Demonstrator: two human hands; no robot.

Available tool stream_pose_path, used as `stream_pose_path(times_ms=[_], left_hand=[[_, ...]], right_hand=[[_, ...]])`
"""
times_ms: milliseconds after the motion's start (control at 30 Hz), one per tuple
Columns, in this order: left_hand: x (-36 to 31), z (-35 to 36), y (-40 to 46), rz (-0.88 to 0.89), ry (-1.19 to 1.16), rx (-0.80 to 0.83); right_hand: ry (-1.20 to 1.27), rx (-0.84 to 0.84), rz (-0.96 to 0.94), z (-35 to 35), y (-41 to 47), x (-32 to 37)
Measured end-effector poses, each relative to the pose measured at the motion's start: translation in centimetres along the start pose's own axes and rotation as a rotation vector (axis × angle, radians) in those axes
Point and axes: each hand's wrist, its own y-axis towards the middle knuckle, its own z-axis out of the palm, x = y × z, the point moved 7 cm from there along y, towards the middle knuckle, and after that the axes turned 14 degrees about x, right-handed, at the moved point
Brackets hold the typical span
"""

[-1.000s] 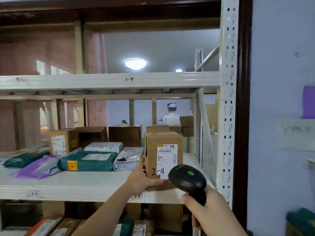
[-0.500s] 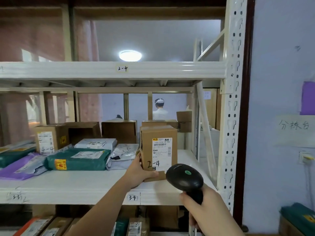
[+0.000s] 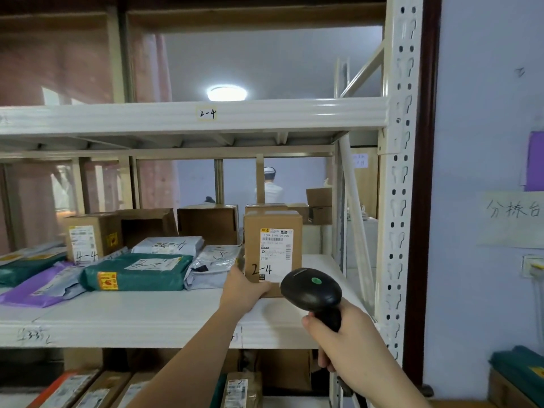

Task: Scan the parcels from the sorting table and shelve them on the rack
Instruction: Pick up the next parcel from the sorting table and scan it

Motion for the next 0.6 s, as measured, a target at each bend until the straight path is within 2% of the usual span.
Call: stream_pose_path(times_ms=[100,300,433,600], left_hand=[[-1.0,0.3,-0.5,-0.027,-0.003,-0.095],[-2.4,2.3,-0.3,-0.090,0.165,-0.262],[-2.3,1.9,0.5,-0.168,0.253,-0.330],[-2.2,0.9,0.8,-0.194,0.242,-0.387]], right_hand=[[0.004,-0.005,0.016,-0.7,0.0,-0.6],[0.030,-0.023,0.074,-1.9,0.1,-2.0],[0.044,-0.035,0.110,-2.9,-0.2,-2.9],[0.036,-0.036,0.109,-3.4,-0.2,-3.3]])
